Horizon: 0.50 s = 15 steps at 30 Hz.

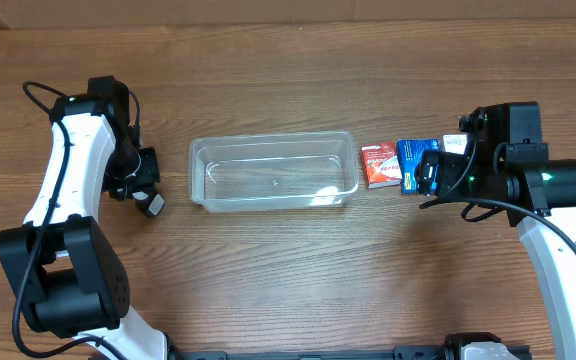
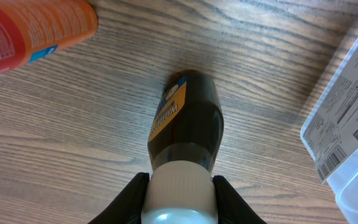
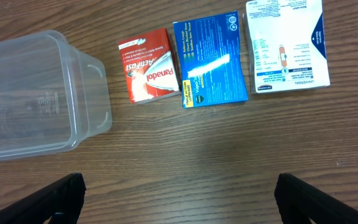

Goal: Pack container
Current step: 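Lower the left gripper and grasp the brown bottle, then carry the brown bottle into the left end of the container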

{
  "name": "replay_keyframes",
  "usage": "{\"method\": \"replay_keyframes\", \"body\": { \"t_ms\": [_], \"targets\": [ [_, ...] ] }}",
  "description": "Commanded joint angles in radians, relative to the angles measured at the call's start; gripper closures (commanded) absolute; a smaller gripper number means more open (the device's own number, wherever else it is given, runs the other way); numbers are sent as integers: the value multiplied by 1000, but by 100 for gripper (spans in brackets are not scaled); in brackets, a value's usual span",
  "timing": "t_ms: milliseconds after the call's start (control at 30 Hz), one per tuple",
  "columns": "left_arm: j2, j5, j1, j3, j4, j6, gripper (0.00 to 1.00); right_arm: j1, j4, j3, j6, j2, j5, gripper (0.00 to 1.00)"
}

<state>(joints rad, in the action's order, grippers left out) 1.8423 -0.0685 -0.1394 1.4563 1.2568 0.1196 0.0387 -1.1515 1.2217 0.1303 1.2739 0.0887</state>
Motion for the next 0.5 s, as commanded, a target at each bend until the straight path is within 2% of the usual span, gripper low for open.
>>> {"method": "replay_keyframes", "body": {
  "t_ms": [0,267,467],
  "targets": [
    [10,-10,-6,18,11,-8,78,-6,4,29,4,-3,-10,0],
    [9,-10,-6,19,21,-6,96,-6,4,29,4,-3,-10,0],
    [3,-10,-6,54,53,32,96,-6,3,29,4,-3,-10,0]
  ]
}}
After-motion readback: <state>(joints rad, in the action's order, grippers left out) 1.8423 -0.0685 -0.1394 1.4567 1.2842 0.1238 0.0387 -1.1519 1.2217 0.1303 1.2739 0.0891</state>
